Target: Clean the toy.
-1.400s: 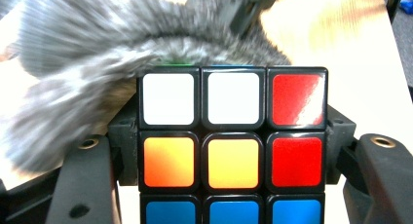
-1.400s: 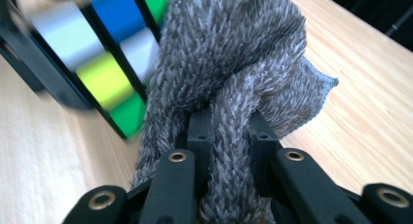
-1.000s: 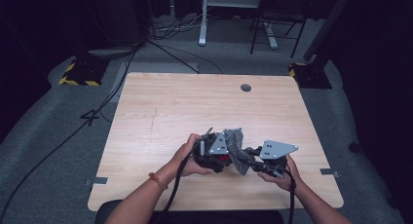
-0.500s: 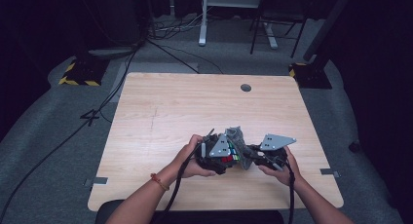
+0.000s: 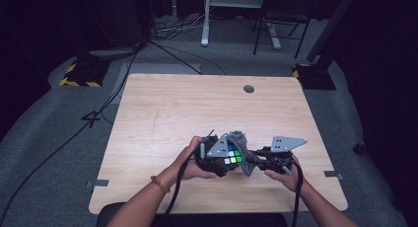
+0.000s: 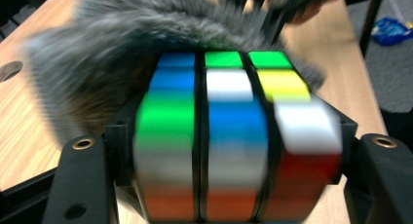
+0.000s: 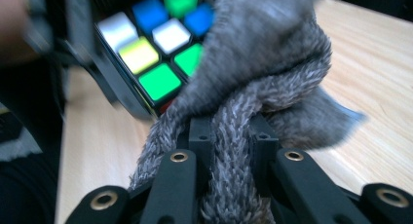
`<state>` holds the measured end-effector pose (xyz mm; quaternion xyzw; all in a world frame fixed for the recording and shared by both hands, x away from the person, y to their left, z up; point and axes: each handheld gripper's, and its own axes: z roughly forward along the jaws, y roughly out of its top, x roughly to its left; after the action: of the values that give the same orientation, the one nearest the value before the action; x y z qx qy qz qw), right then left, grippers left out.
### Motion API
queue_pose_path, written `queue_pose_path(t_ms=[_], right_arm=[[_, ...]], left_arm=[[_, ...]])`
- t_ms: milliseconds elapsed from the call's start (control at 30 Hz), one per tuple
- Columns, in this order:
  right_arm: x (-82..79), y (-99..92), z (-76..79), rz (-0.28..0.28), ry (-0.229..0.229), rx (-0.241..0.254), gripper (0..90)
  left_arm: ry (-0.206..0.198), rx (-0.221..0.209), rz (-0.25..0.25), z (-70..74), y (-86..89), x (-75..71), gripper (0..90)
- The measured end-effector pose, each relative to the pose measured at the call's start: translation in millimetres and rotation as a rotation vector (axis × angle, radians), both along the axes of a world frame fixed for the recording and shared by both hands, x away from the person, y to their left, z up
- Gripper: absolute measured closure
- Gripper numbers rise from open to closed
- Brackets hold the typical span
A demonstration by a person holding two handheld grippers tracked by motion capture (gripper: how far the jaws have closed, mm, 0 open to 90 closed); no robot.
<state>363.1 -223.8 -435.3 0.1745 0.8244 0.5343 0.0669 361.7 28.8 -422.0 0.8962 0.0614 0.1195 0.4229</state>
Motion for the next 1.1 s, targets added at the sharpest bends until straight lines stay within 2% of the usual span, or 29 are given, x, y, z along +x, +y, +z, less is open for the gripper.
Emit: queue_pose_path(t_ms=[67, 133, 267, 367, 433, 500, 567, 633, 767, 867, 1100], right_arm=[[-4.1, 1.4, 4.7, 0.003, -0.032, -0.001, 77.6], [-8.1, 2.8, 9.3, 0.007, -0.054, 0.007, 77.6], [-12.1, 5.2, 14.3, 0.000, -0.080, 0.018, 77.5], [-14.0, 8.7, 16.2, -0.024, -0.118, -0.013, 77.4], [-12.5, 9.3, 15.1, -0.044, -0.119, -0.030, 77.3], [-8.7, 9.3, 10.9, -0.064, -0.109, -0.065, 77.4], [-5.7, 9.1, 6.0, -0.074, -0.092, -0.086, 77.4], [-2.9, 9.4, -0.2, -0.076, -0.071, -0.119, 77.4], [-1.0, 10.3, -6.7, -0.062, -0.039, -0.139, 77.4], [-3.5, 10.0, -4.2, -0.060, -0.048, -0.130, 77.3], [-18.2, 11.3, 18.3, -0.044, -0.131, -0.045, 77.3]], left_arm=[[-0.033, 0.032, 0.010, -3.0, -4.0, -2.0, 32.5], [-0.045, 0.050, 0.013, -3.7, -6.0, -3.1, 32.7], [-0.044, 0.054, 0.022, -5.5, -8.8, -2.6, 33.0], [-0.045, 0.047, 0.031, -3.6, -7.1, -1.9, 33.2], [-0.045, 0.035, 0.031, -1.8, -5.2, -1.3, 33.3], [-0.038, 0.013, 0.036, 1.1, -2.7, -0.8, 33.3], [-0.046, 0.008, 0.037, 3.5, -1.1, -0.7, 33.3], [-0.047, -0.001, 0.041, 5.8, 1.4, -0.5, 33.3], [-0.046, -0.013, 0.049, 7.9, 4.7, 0.1, 33.3], [-0.043, -0.018, 0.050, 7.8, 5.0, 0.3, 33.3], [-0.032, 0.007, 0.039, 3.2, 0.0, -0.2, 33.3]])
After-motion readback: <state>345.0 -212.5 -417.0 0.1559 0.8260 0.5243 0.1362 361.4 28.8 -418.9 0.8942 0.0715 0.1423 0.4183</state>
